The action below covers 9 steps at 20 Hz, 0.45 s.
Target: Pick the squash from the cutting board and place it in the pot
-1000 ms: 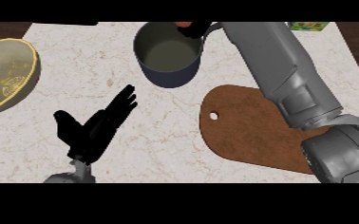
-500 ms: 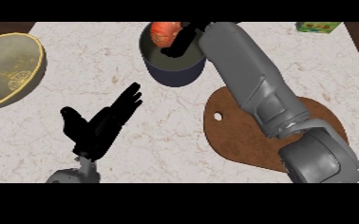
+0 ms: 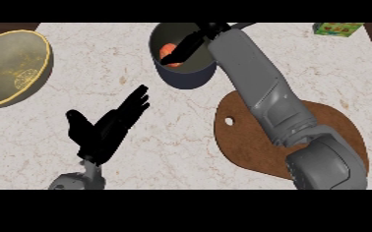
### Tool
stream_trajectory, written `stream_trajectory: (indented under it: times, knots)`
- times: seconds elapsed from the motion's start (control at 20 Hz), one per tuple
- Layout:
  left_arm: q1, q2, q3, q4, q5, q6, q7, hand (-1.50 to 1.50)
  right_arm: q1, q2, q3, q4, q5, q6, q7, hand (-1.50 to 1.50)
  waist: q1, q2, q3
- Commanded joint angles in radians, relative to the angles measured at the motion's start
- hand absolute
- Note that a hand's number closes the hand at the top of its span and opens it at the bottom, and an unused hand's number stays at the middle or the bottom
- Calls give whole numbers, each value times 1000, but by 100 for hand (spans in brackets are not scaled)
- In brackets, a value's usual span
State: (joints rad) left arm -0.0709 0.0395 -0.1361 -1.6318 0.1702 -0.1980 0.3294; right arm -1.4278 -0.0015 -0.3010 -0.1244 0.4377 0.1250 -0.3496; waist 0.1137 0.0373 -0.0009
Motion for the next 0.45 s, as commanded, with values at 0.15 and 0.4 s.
stream_trajectory:
  times: [0.15, 0.4]
  knots:
    - [-9, -8, 5, 0, -10, 19, 2, 0, 42, 1, -43, -10, -49, -125, -85, -150, -11, 0, 0]
    - [25, -8, 1, -35, -12, 29, 15, 0, 40, -89, -62, -22, -53, -102, -57, -150, -23, -3, 1]
